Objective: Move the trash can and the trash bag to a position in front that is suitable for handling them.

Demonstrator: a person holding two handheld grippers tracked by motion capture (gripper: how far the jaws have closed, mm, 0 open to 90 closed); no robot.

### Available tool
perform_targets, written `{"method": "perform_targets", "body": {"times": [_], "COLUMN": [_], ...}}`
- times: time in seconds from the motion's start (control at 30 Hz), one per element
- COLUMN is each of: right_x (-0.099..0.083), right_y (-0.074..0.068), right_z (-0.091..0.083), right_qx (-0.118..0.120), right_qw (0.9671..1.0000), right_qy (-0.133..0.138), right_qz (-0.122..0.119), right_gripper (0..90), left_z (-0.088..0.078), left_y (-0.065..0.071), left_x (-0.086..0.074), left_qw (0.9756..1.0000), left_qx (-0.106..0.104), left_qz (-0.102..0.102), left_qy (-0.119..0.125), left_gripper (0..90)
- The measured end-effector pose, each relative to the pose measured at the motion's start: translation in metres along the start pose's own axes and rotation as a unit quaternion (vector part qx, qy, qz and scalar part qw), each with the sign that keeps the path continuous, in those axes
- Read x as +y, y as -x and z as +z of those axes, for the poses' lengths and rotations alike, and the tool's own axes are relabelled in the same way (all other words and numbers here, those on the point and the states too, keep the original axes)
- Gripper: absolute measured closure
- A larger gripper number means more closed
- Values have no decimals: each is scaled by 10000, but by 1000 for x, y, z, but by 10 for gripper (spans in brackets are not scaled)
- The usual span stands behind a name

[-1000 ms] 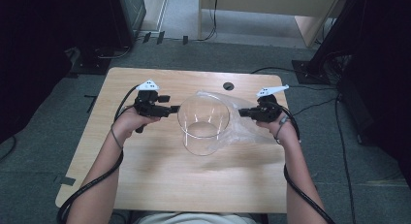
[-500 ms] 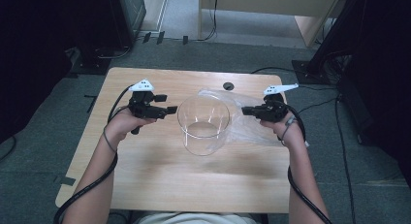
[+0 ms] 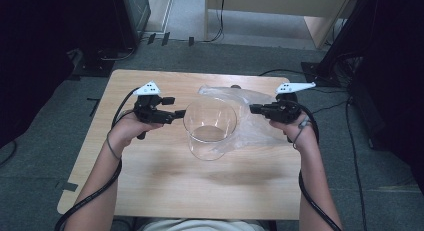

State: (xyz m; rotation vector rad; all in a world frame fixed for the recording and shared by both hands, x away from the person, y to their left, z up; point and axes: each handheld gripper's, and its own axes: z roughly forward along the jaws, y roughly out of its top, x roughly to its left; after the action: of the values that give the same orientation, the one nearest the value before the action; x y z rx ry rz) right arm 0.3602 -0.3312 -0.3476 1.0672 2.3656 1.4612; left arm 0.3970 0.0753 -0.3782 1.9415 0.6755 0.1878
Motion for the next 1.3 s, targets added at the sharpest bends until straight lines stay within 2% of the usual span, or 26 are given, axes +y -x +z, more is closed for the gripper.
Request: {"method": "perform_targets", "body": {"times": [0.27, 0.53, 0.63, 1.1, 1.3], "right_x": [10, 15, 17, 22, 24], "right_y": [-17, -28, -32, -47, -53], "right_z": [5, 9, 12, 24, 29], "right_qx": [71, 195, 183, 277, 302], "right_qw": [9997, 9991, 9987, 9977, 9976], "right_qy": [84, 267, 320, 490, 519], "right_qz": [-224, -261, -348, -388, -342], "right_gripper": [900, 900, 900, 900, 900], "left_z": [6, 10, 13, 21, 24], "left_y": [11, 20, 24, 33, 41], "left_x": [2, 2, 2, -1, 0], "left_qw": [9997, 9992, 9989, 9977, 9954], "left_qx": [-120, -274, -320, -547, -789], "left_qz": [194, 253, 317, 340, 425], "left_qy": [51, 122, 120, 210, 324], "left_gripper": [261, 262, 261, 233, 207]}}
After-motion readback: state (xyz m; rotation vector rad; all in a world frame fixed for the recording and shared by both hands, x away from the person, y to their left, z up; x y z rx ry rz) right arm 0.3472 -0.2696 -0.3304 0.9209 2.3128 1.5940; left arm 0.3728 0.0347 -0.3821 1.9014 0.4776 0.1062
